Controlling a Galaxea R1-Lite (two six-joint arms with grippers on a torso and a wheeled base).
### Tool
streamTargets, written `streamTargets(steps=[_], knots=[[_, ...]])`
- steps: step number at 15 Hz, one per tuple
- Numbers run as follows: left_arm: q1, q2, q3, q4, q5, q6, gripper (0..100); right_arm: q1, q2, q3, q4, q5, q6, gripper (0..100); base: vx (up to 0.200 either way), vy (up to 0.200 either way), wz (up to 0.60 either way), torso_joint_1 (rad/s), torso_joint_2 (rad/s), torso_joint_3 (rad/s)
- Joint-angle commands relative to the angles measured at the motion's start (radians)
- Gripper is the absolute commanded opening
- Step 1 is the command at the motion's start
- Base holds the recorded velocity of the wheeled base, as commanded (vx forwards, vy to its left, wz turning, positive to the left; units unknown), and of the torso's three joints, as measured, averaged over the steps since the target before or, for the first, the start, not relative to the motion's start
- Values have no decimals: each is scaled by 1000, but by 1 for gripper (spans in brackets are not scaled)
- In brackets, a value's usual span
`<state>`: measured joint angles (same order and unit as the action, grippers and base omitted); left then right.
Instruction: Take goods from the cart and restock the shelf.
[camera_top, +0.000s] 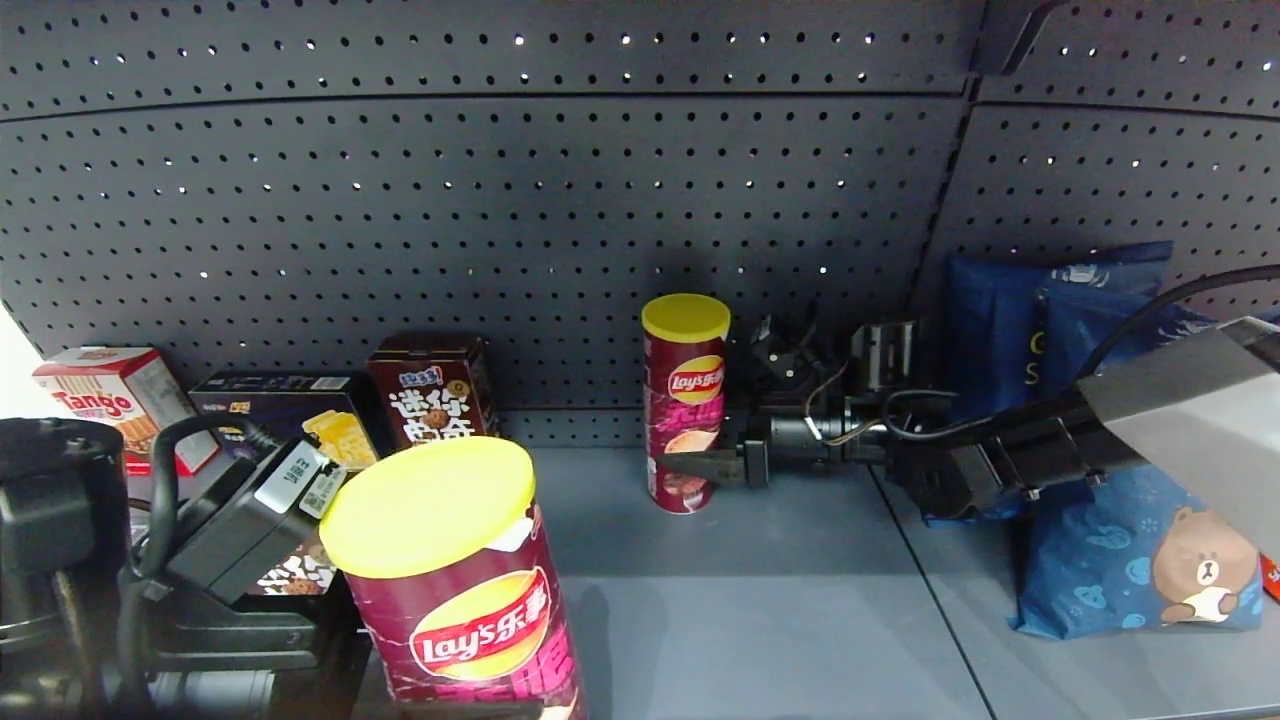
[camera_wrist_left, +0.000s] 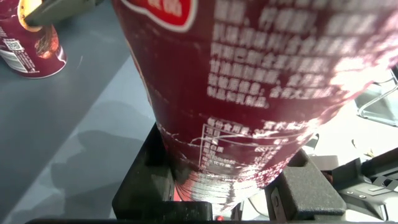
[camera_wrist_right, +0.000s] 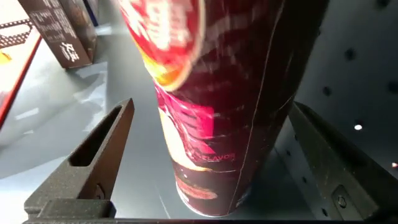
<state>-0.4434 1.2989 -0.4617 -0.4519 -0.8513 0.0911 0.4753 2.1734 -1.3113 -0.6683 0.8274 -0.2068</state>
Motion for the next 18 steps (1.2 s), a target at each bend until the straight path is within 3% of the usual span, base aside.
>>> streamTargets(steps=[1,3,4,10,18], knots=[[0,0,2,-1,0,-1,0,11,36,-25,1,-5,4,100,0,0,0,0,0,0],[0,0,2,-1,0,-1,0,12,52,-37,-1,4,3,100,0,0,0,0,0,0],[0,0,2,-1,0,-1,0,12,54,-43,-2,-5,4,0,0,0,0,0,0,0],[0,-1,3,-1,1,-1,0,20,-27,21,-2,-11,3,0,0,0,0,0,0,0],[-3,2,3,-1,0,1,0,95,-348,362,-2,-163,4,0,0,0,0,0,0,0]])
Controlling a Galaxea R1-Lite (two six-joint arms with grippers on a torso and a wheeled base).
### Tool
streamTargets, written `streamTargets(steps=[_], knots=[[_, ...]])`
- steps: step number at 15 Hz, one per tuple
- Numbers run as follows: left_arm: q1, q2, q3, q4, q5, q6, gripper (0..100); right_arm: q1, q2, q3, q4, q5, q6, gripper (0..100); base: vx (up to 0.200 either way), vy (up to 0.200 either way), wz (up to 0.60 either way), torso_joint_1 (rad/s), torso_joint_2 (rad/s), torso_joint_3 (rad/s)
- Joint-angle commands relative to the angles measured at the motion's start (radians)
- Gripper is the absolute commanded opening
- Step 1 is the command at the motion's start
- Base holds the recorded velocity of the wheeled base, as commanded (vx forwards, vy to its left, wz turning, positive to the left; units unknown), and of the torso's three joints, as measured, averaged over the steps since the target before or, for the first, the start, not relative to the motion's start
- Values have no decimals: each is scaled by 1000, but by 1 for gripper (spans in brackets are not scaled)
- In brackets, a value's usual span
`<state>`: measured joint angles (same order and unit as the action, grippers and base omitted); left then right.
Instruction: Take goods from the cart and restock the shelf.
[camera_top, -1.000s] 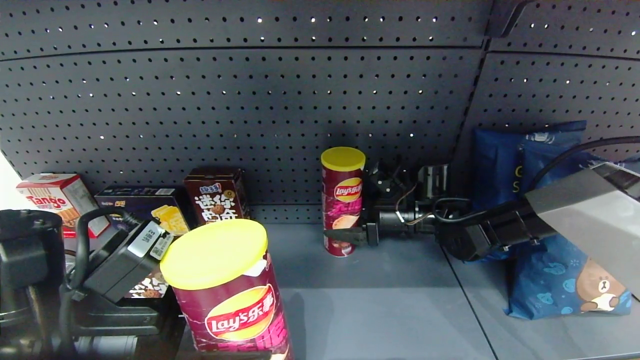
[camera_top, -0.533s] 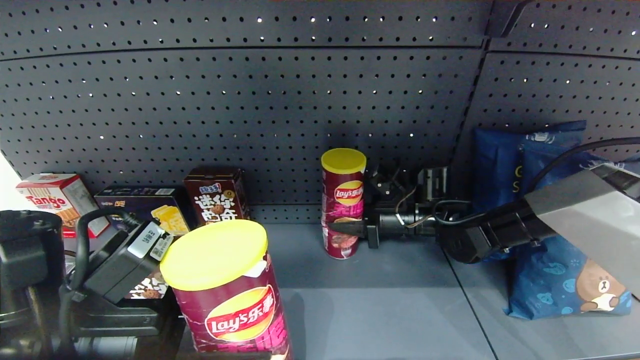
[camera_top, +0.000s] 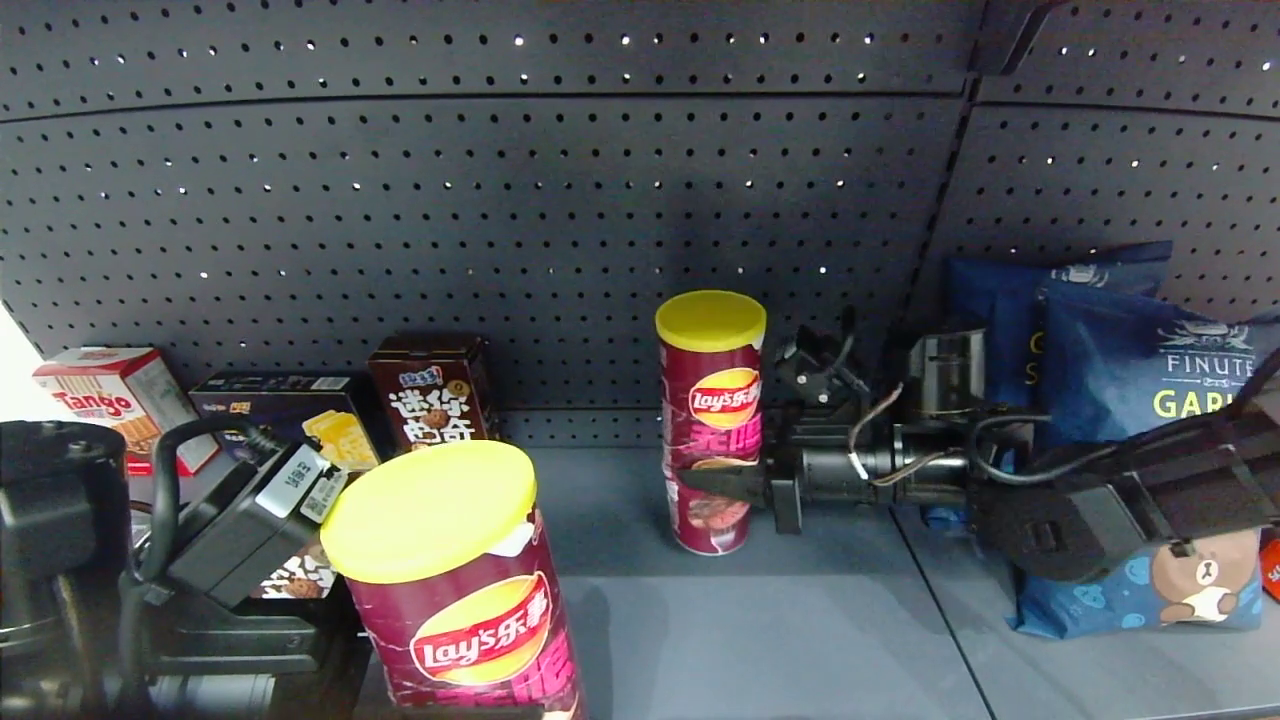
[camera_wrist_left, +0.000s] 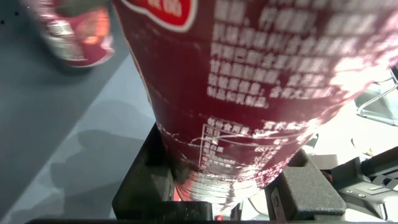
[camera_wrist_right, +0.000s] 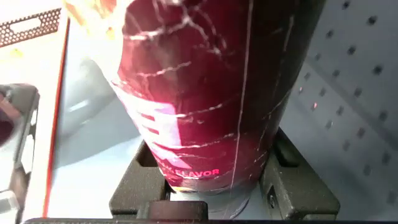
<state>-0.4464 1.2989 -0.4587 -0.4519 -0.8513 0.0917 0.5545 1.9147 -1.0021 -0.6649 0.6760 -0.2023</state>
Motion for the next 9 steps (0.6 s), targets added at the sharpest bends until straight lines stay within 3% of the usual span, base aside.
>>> streamTargets(steps=[1,6,9], knots=[[0,3,0,-1,0,0,0,30,-134,103,-5,-36,0,0,0,0,0,0,0,0],[0,14,0,-1,0,0,0,99,-276,264,-16,-108,3,0,0,0,0,0,0,0],[0,16,0,1,1,0,0,99,-315,372,-117,-127,3,0,0,0,0,0,0,0]])
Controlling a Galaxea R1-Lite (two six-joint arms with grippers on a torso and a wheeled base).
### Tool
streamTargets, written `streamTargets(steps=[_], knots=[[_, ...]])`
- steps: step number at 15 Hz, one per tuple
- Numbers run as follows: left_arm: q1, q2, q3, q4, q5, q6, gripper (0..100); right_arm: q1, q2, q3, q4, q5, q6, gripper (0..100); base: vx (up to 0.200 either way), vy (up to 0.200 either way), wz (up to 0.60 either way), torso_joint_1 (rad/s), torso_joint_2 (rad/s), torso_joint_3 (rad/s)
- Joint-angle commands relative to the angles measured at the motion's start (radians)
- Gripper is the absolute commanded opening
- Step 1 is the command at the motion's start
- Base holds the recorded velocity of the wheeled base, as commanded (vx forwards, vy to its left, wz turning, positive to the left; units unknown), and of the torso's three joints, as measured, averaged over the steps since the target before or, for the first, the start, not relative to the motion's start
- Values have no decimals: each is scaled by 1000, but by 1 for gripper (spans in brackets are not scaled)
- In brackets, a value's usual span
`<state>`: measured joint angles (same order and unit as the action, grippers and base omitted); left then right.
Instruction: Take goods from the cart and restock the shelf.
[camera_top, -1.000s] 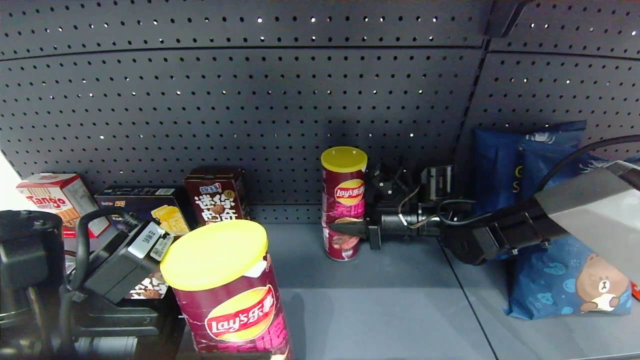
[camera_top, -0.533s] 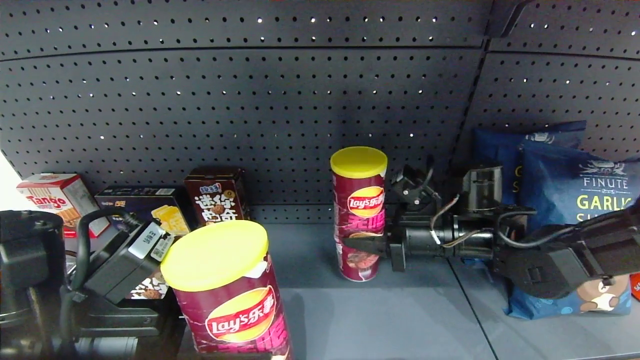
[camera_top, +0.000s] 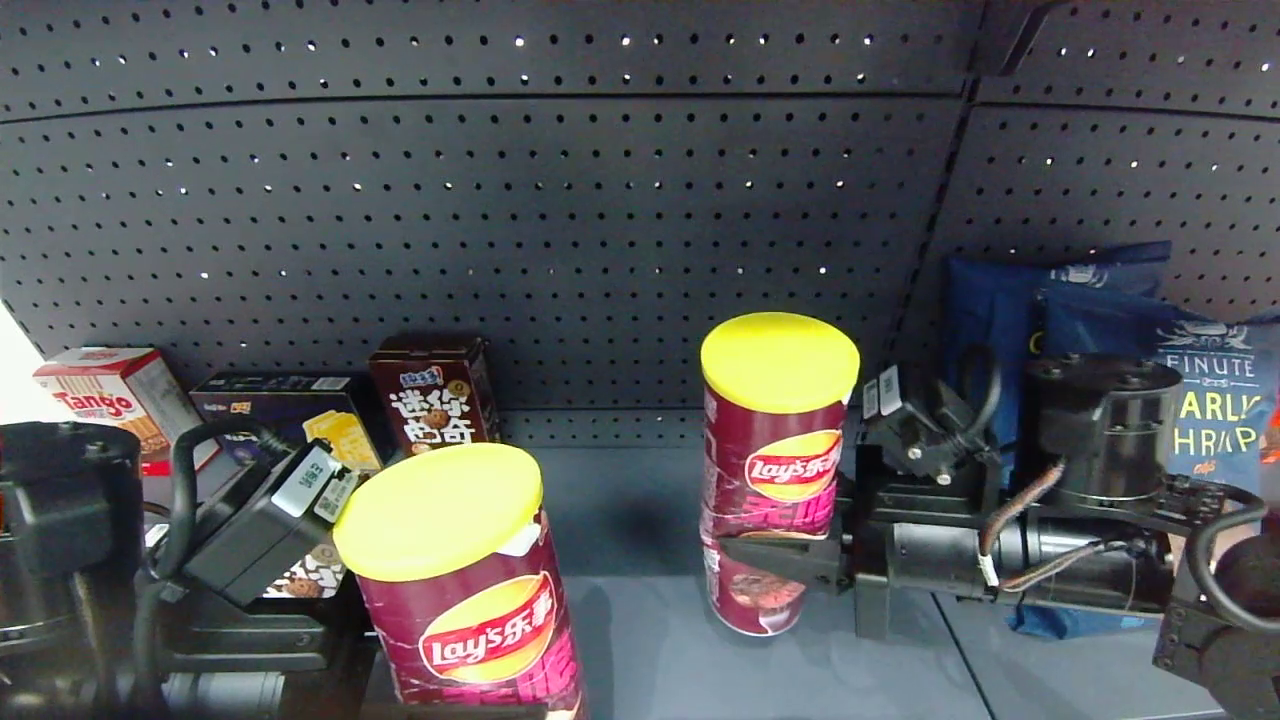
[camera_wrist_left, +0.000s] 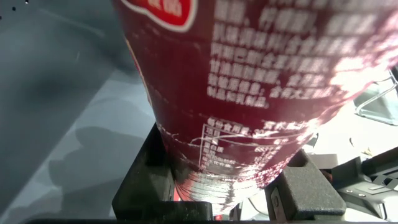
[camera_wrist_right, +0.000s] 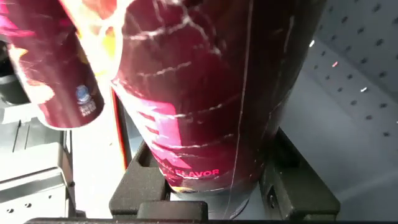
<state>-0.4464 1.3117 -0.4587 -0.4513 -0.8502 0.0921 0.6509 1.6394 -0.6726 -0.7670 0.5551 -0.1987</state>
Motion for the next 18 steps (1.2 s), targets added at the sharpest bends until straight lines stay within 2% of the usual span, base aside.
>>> streamTargets(steps=[1,3,5,9,18], knots=[[0,3,0,0,0,0,0,1,-53,79,-46,-9,1,0,0,0,0,0,0,0],[0,6,-1,0,0,0,0,1,-64,131,-77,-9,22,0,0,0,0,0,0,0],[0,18,-3,-1,0,0,0,1,-53,205,-178,-9,64,0,0,0,0,0,0,0],[0,32,-8,-1,0,0,0,1,13,272,-330,-7,108,0,0,0,0,0,0,0],[3,60,-15,-3,0,0,0,1,105,281,-397,-1,113,0,0,0,0,0,0,0]])
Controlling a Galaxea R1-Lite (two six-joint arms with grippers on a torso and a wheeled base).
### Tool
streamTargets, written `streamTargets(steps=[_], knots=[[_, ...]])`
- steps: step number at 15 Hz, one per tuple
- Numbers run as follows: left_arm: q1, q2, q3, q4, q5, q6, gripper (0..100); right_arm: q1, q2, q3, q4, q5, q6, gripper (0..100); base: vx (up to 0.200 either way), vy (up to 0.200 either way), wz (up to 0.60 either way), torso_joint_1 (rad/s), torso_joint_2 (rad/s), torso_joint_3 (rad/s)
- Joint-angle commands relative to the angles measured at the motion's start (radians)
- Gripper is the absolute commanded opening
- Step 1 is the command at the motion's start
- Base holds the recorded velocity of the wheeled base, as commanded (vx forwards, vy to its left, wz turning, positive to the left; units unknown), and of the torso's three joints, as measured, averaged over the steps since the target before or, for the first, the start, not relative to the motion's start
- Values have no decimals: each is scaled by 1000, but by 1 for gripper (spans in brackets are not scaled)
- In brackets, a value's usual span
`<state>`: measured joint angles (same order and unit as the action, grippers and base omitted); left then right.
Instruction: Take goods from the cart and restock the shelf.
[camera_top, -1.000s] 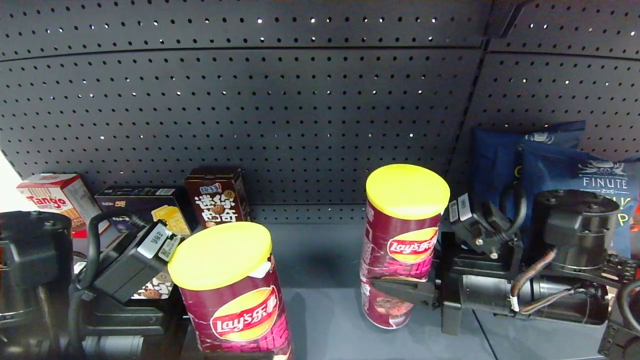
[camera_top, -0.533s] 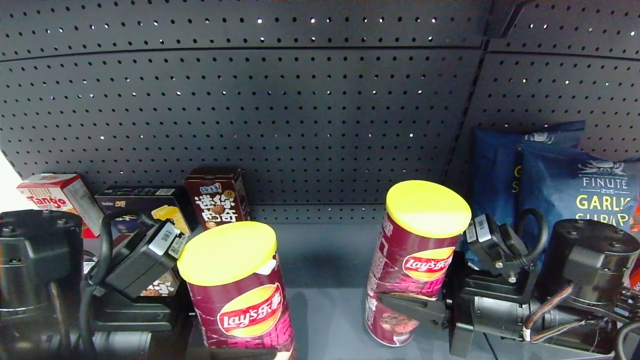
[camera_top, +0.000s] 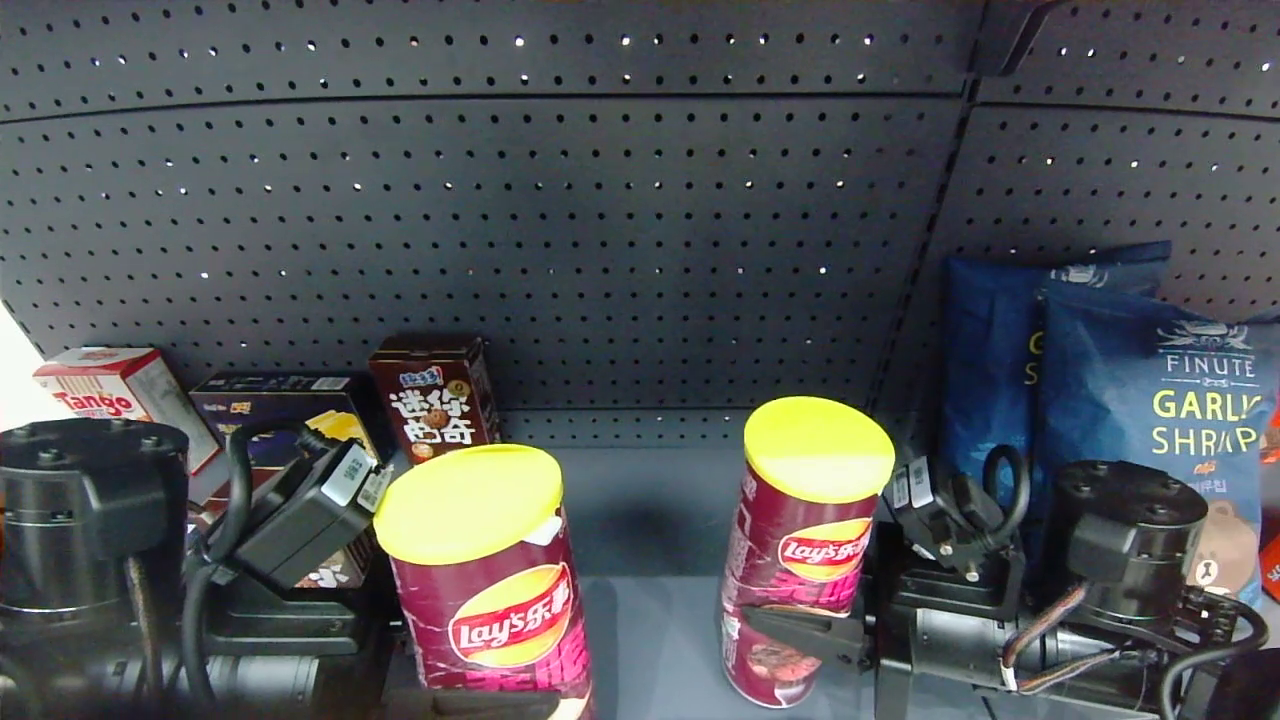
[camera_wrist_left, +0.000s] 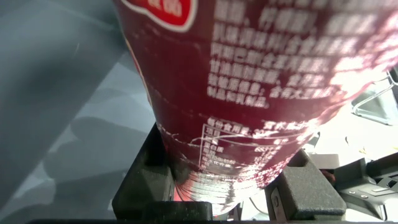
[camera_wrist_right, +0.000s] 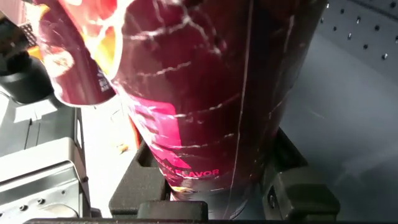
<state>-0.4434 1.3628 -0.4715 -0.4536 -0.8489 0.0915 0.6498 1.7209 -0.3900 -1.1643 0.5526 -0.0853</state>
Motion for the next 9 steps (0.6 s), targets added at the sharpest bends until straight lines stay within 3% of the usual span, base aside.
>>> streamTargets(steps=[1,9], knots=[[0,10,-3,0,-1,1,0,2,32,-1,-2,1,-1,0,0,0,0,0,0,0],[0,27,-3,0,-1,1,0,2,91,-17,-32,3,-1,0,0,0,0,0,0,0]])
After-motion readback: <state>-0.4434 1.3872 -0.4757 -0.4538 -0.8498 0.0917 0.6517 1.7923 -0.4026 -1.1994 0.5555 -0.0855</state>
